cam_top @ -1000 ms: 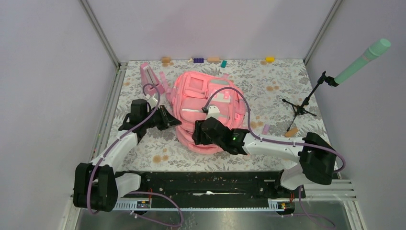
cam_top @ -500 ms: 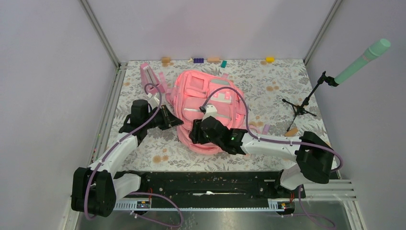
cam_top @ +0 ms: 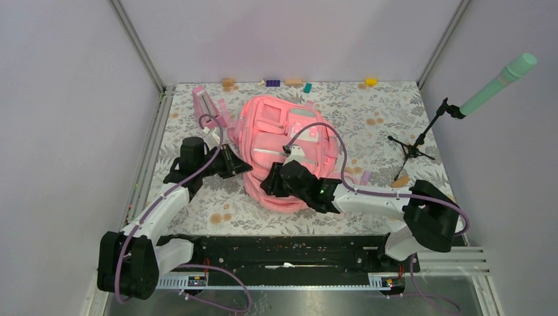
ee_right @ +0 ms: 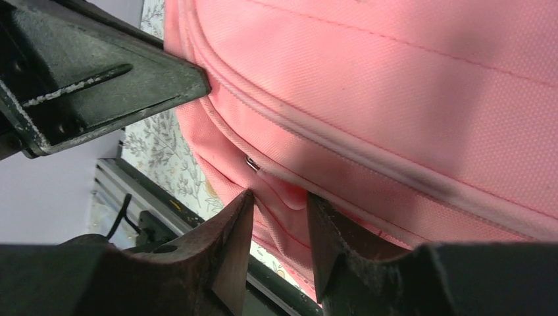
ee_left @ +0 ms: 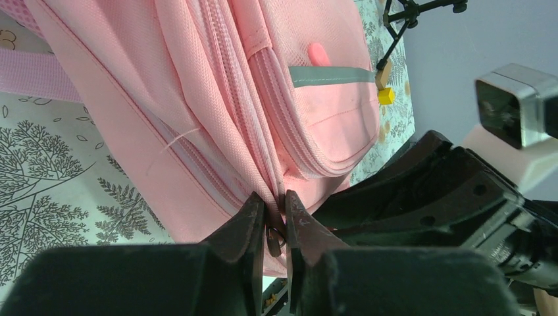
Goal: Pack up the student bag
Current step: Zip the student bag at the center of the board.
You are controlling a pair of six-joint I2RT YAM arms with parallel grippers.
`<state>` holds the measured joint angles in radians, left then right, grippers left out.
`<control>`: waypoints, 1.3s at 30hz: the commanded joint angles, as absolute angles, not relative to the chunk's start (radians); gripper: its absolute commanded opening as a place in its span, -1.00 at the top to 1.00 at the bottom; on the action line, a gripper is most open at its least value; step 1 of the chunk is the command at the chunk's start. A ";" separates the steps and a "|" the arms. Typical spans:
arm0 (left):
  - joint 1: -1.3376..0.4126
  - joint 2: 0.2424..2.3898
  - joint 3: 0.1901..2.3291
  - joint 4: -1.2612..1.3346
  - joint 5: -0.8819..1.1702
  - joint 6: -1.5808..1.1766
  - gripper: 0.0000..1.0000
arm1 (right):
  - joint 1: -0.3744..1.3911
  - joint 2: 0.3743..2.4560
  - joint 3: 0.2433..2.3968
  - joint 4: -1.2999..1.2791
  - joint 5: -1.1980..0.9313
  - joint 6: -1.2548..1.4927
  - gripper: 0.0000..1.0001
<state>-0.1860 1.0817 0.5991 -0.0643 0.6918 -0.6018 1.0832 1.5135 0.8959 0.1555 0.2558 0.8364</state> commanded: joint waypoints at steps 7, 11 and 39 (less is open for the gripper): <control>-0.215 1.019 0.615 0.042 0.813 -0.586 1.00 | 0.981 1.455 0.748 0.345 0.285 1.011 -0.15; -0.216 1.014 0.615 0.038 0.808 -0.581 1.00 | 0.967 1.432 0.713 0.374 0.296 1.031 -0.19; -0.219 1.020 0.623 0.038 0.809 -0.577 1.00 | 1.089 1.590 0.938 0.284 0.393 0.606 0.14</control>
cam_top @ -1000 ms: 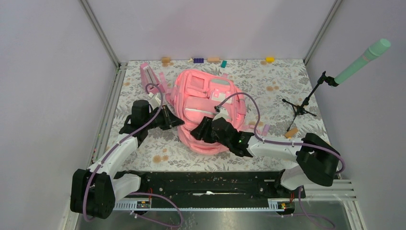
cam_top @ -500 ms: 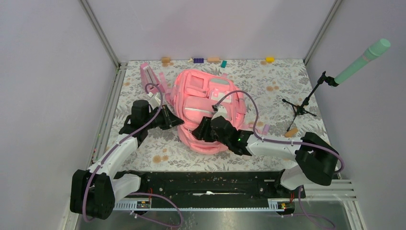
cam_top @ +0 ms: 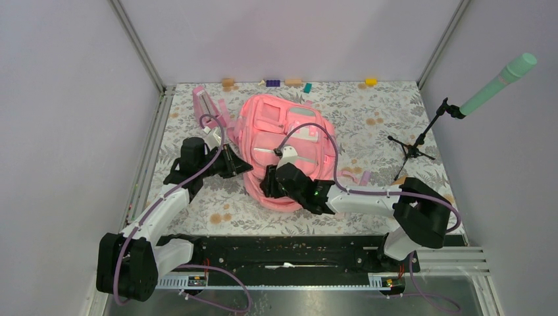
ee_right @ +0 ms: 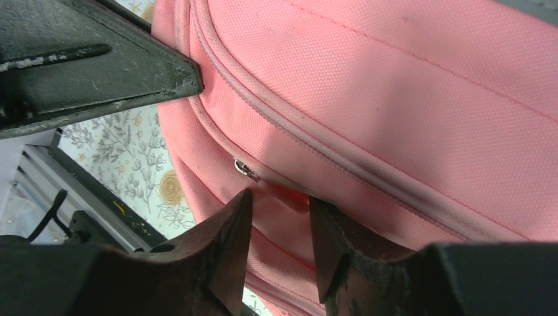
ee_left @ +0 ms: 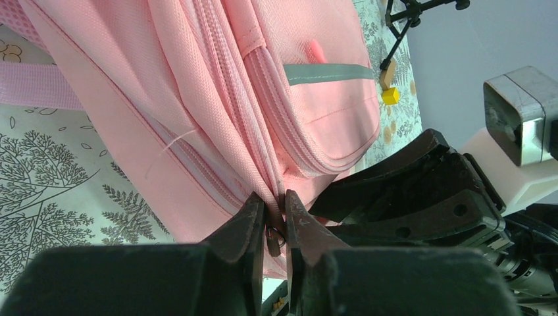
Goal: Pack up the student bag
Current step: Zip the student bag at the center of the board.
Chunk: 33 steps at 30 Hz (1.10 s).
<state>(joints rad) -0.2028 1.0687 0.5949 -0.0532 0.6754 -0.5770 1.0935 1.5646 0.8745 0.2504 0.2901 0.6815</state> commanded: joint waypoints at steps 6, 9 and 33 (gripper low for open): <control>-0.219 1.022 0.631 0.016 0.794 -0.561 1.00 | 1.089 1.580 0.963 0.255 0.377 0.524 0.50; -0.219 1.020 0.633 0.006 0.787 -0.555 1.00 | 1.089 1.572 0.959 0.242 0.368 0.527 0.78; -0.200 0.976 0.667 -0.125 0.607 -0.459 1.00 | 1.088 1.363 0.813 0.015 0.582 0.524 1.00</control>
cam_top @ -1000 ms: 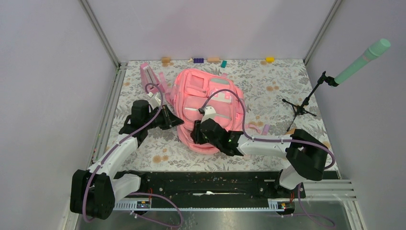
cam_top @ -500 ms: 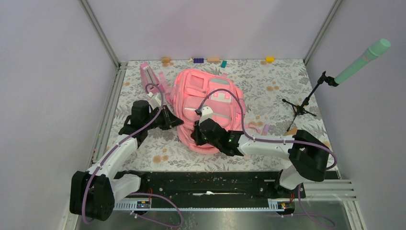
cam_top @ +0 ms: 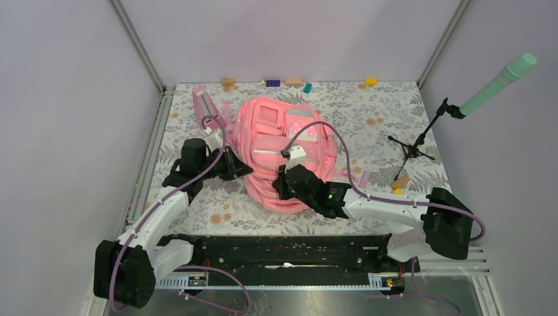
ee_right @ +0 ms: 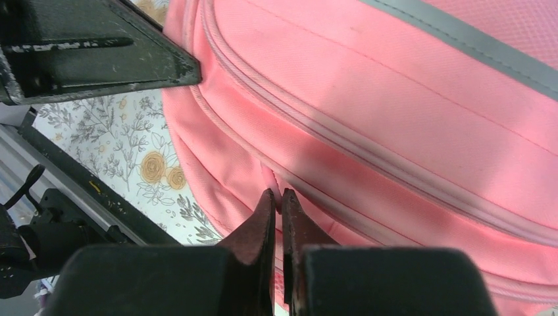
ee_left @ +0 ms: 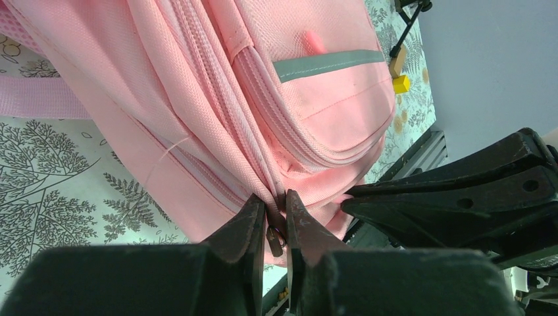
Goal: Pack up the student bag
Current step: Zip the student bag at the center of the board.
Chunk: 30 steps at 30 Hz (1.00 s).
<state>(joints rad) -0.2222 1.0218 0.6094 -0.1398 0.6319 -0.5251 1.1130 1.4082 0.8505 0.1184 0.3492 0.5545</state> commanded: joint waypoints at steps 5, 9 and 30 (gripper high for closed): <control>-0.184 0.970 0.670 -0.129 0.597 -0.456 1.00 | 1.088 1.346 0.783 0.008 0.597 0.517 1.00; -0.171 0.966 0.672 -0.131 0.593 -0.454 1.00 | 1.088 1.341 0.767 -0.041 0.613 0.526 1.00; -0.071 0.963 0.684 -0.188 0.515 -0.451 1.00 | 0.990 1.219 0.620 -0.121 0.710 0.558 1.00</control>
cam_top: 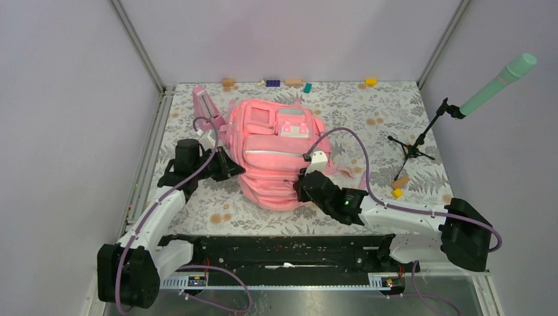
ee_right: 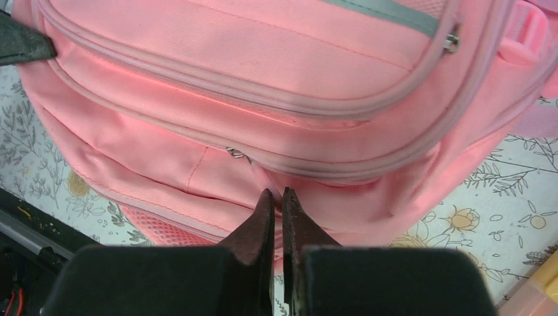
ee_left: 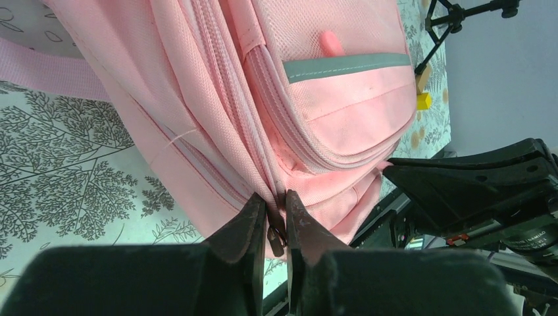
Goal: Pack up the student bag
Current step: Zip the student bag at the center of the board.
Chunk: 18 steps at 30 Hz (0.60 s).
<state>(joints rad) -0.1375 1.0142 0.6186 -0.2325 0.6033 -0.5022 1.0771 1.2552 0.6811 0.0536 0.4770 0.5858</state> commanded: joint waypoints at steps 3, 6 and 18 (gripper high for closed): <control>-0.049 0.966 0.685 -0.191 0.515 -0.455 1.00 | 0.976 1.195 0.596 -0.122 0.712 0.559 1.00; -0.031 0.971 0.682 -0.182 0.527 -0.464 1.00 | 0.968 1.182 0.580 -0.128 0.714 0.561 1.00; -0.012 0.970 0.693 -0.200 0.527 -0.454 1.00 | 0.965 1.174 0.561 -0.097 0.683 0.564 1.00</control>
